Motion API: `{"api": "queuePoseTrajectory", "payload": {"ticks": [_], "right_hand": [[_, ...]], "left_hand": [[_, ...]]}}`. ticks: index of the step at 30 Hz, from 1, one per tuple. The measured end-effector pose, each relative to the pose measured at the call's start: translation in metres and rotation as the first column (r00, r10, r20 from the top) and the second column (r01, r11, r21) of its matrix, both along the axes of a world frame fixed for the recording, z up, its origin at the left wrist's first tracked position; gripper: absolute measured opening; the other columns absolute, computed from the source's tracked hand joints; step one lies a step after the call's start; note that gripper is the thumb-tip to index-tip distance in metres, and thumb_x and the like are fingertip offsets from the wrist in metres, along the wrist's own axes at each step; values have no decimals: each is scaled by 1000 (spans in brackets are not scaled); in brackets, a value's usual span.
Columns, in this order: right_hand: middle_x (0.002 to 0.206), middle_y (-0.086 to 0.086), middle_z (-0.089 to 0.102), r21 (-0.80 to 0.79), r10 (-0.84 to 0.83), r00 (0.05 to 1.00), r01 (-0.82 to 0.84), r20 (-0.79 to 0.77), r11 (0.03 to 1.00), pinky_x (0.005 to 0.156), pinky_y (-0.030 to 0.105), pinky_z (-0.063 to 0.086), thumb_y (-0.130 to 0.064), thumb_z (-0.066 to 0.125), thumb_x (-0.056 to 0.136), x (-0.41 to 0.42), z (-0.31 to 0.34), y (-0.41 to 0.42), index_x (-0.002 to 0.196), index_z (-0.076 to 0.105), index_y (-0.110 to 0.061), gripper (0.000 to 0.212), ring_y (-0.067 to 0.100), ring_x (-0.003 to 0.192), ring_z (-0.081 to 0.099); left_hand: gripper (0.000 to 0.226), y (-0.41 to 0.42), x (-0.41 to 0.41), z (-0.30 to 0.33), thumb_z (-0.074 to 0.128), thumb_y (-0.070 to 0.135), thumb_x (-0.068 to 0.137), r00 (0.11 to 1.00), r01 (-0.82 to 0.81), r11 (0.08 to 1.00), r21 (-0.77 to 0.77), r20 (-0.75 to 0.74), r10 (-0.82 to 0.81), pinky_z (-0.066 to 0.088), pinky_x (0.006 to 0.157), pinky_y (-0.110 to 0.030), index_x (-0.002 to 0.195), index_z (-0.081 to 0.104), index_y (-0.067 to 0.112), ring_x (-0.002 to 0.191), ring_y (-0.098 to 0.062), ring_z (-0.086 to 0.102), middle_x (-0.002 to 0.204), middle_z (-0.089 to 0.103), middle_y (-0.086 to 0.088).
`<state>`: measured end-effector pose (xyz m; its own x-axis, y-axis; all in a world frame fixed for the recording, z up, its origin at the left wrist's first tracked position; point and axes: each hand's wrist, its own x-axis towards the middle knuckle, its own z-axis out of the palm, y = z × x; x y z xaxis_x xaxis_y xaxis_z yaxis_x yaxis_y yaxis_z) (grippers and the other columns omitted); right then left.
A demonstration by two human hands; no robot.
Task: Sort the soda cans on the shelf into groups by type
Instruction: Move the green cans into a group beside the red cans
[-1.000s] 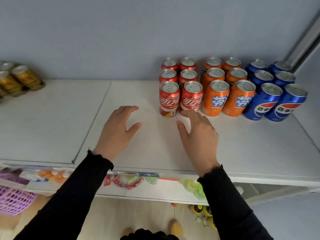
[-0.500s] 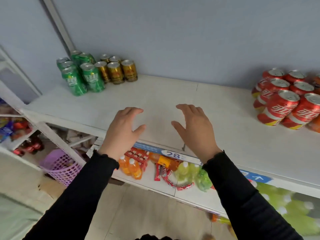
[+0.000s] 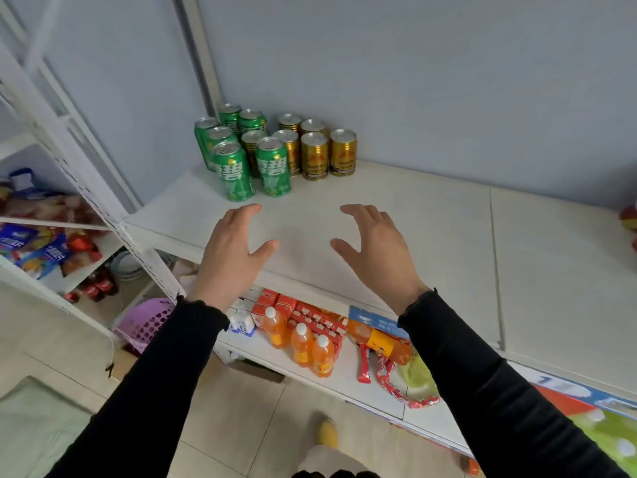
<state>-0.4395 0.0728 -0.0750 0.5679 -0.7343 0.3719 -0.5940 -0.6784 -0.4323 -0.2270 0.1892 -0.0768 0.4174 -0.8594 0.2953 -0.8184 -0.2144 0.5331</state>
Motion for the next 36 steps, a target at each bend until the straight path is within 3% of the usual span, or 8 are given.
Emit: {"api": "queuePoseTrajectory", "payload": {"ticks": [7,11,16,21,26,33,36], "right_hand": [[134,2,56,101,19,996,-28,87,995,93,34,48,-38,67,92,94,-13,-52,145,42,-19,62,22,116,54],[141,3,52,183,19,989,-47,149,982,98,38,48,-36,72,88,139,-22,-77,146,38,-16,70,24,122,54],[147,4,46,300,-44,966,-37,257,953,103,40,47,-36,80,81,182,-28,-96,149,32,-15,86,23,130,50],[140,5,49,327,-114,939,2,324,945,101,37,48,-38,83,76,211,-31,-102,144,36,-13,87,20,128,49],[127,-2,60,378,-182,910,31,372,925,91,36,53,-36,84,74,219,-31,-100,131,43,-20,73,17,114,59],[116,-17,59,407,-274,872,96,405,908,78,11,42,-35,84,76,179,-18,-90,132,47,-25,68,-1,100,54],[115,-19,62,408,-341,848,166,406,898,82,20,48,-35,84,75,137,-13,-90,130,48,-27,66,2,101,59]], "left_hand": [[82,-41,90,-4,75,28,88,992,-88,995,-41,-93,84,39,109,-37,153,25,25,131,-19,46,144,45,-4],[94,-68,126,-2,80,28,83,986,-105,993,-48,-137,98,42,106,-38,155,19,27,129,-20,47,146,44,-9],[102,-95,152,-8,85,32,77,979,-30,997,-68,-202,15,45,108,-46,154,18,33,128,-18,50,152,41,0],[104,-107,162,-15,86,29,76,961,46,989,-140,-264,-82,48,107,-43,152,17,41,128,-15,52,152,42,11],[95,-110,169,-16,87,30,75,954,83,979,-186,-269,-132,54,97,-47,147,26,43,122,-17,55,145,47,13],[95,-122,147,-8,89,29,73,936,205,956,-211,-244,-255,57,95,-38,146,29,41,122,-14,57,145,49,11],[96,-140,119,-2,89,30,72,904,286,931,-226,-260,-341,54,99,-42,147,29,40,128,-14,54,147,46,13]]}}
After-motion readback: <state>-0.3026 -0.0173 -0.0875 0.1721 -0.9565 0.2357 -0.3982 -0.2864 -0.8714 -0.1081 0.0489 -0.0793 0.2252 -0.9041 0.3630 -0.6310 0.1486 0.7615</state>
